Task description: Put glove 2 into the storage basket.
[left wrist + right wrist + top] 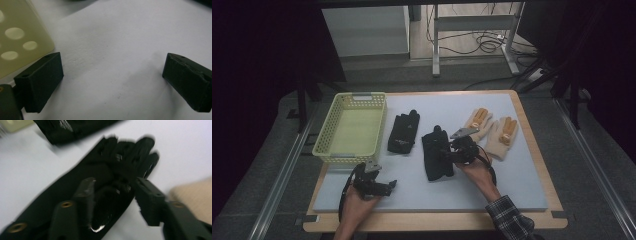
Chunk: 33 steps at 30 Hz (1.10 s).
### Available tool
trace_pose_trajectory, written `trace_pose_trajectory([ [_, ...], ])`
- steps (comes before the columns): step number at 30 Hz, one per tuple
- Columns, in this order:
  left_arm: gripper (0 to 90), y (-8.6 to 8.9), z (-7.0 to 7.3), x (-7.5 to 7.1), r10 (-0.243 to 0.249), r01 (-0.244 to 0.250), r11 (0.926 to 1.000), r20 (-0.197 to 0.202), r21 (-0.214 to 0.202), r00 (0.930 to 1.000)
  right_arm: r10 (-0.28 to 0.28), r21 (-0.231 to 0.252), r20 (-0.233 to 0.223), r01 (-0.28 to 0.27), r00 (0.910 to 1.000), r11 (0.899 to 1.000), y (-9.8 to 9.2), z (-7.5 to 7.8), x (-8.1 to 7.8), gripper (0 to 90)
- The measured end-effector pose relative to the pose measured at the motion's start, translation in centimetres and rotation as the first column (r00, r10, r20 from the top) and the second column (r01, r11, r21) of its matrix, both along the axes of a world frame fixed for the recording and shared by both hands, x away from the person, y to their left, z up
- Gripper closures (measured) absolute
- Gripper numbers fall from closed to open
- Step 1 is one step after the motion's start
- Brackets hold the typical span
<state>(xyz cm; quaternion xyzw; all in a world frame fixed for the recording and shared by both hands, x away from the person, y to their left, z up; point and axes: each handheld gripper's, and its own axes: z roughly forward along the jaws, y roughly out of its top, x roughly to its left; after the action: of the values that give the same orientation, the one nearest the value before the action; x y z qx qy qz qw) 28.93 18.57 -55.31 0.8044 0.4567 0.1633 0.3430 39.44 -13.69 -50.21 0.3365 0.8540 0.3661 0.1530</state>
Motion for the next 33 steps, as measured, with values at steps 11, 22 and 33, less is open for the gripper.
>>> trace_pose_trajectory([
  [11,3.4,0.0,0.0,0.0,0.000,0.000,1.0000,0.000,0.000,1.0000,-0.008,-0.002,-0.037,0.008,0.9993,1.000,-0.4,-1.6,-1.6,83.2],
  [22,3.4,0.0,0.0,0.0,0.000,0.000,1.0000,0.000,0.000,1.0000,0.002,0.057,-0.031,0.000,0.9995,0.998,-2.3,-0.8,-4.9,61.3],
  [33,3.4,0.0,0.0,0.0,0.000,0.000,1.0000,0.000,0.000,1.0000,0.074,0.079,0.000,-0.074,0.9973,0.994,3.3,0.8,1.0,64.5],
])
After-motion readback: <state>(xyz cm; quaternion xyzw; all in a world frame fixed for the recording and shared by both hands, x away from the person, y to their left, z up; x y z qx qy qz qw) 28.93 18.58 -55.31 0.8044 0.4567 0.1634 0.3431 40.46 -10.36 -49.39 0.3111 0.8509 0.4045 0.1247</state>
